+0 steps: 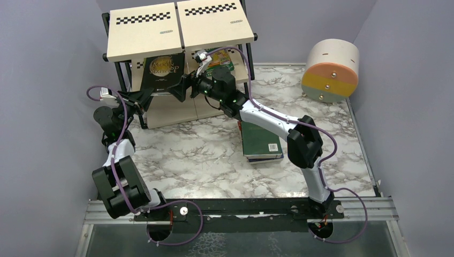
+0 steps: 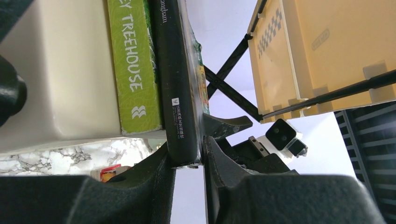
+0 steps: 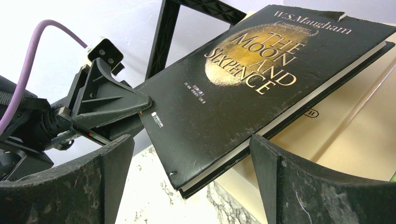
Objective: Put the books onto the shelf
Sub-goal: Place the book on the shelf.
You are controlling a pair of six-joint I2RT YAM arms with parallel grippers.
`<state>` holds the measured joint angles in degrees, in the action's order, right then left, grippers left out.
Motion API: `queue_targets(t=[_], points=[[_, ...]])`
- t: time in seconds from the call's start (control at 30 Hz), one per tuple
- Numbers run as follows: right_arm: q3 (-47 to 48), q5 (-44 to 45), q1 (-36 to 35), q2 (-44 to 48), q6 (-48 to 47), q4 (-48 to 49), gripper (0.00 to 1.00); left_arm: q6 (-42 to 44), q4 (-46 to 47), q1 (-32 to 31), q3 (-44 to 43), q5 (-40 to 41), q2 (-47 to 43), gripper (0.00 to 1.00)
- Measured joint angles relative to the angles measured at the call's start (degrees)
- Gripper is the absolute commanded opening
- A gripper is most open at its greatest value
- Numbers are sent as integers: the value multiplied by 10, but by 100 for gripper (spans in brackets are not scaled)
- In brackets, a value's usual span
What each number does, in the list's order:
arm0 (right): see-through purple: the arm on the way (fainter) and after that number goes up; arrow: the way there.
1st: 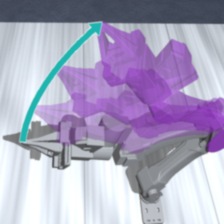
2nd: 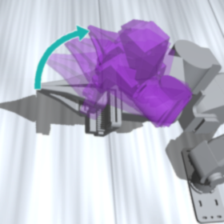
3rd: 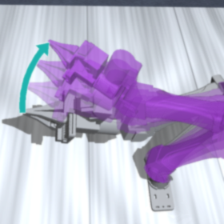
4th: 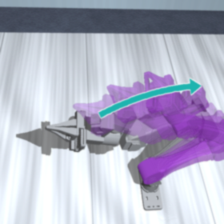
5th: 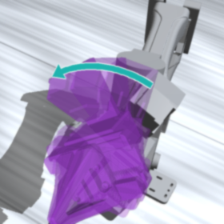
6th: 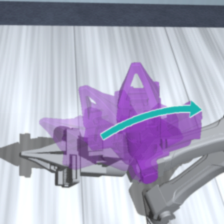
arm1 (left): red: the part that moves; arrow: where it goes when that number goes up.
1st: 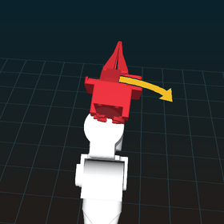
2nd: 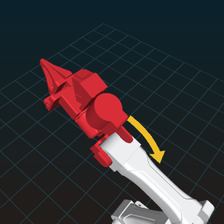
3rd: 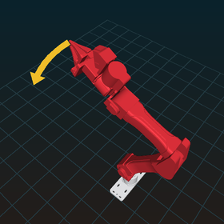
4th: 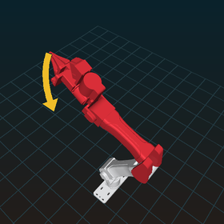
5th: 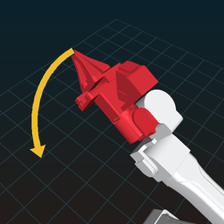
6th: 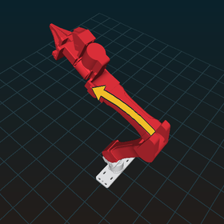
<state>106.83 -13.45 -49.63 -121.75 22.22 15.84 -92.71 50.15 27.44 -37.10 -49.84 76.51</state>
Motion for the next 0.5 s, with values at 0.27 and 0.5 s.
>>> queue_targets(t=[0.27,0.5], points=[[20,-4,0,-9,0,-12,92,-7,1,2,2,7,-2,0],[38,-7,-2,-17,-1,-23,92,-13,5,3,16,18,-15,0]])
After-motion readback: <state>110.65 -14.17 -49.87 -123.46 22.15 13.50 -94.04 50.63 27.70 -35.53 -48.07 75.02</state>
